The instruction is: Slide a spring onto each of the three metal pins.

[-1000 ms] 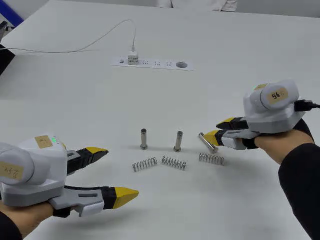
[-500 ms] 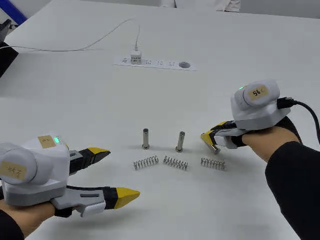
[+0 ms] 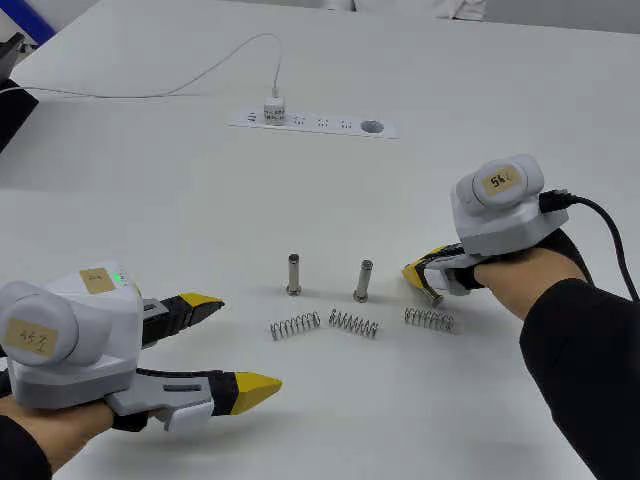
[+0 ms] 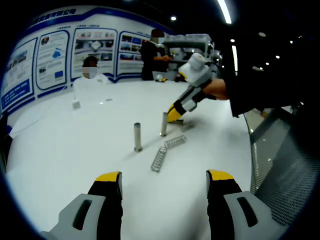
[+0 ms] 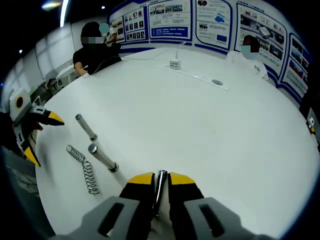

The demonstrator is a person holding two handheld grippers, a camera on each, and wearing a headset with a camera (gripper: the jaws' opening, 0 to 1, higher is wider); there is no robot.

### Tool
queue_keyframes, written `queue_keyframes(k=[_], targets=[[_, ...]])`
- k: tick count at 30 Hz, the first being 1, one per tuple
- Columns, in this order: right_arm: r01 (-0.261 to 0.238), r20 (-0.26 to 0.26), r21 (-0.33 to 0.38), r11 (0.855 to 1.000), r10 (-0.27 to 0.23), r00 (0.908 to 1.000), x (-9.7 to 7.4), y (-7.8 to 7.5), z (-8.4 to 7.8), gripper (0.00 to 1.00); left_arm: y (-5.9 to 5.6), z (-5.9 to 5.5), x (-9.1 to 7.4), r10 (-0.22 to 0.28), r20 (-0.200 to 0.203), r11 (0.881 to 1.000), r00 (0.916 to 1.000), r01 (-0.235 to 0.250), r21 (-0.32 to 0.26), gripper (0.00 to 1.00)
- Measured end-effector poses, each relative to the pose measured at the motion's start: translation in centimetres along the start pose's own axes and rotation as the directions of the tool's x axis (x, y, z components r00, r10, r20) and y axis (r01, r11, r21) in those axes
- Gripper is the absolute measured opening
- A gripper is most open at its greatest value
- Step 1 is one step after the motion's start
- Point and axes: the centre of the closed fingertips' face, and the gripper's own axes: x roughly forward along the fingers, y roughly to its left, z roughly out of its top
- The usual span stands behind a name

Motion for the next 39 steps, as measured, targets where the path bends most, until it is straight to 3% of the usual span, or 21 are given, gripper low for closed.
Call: queue_keyframes(k=[11,20,23,30,39], targets=[[0.002,-0.029,0.009,1.000,-0.001,0.9996,0.3,0.1,-0.3,0.10,0.1,0.0,0.0,0.001,0.001,1.000,1.0000,-0.001,-0.004,0.69],[0.021,-0.053,-0.046,0.999,-0.023,0.9983,0.1,0.2,-0.3,0.09,0.1,-0.1,0.2,-0.003,0.000,1.000,1.0000,0.003,-0.005,0.68],[0.019,-0.058,-0.023,1.000,-0.020,0.9981,0.1,0.1,-0.3,0.09,0.1,0.0,0.2,-0.003,-0.001,1.000,1.0000,0.003,-0.004,0.68],[0.007,-0.032,-0.012,1.000,-0.007,0.9995,-0.1,0.0,-0.4,0.08,0.3,0.2,0.0,0.004,0.005,1.000,1.0000,-0.004,-0.002,0.68],[0.013,0.011,-0.014,1.000,-0.013,0.9999,-2.2,0.4,0.2,0.09,0.2,0.3,0.0,0.002,0.012,1.000,0.9999,-0.002,0.001,0.68]])
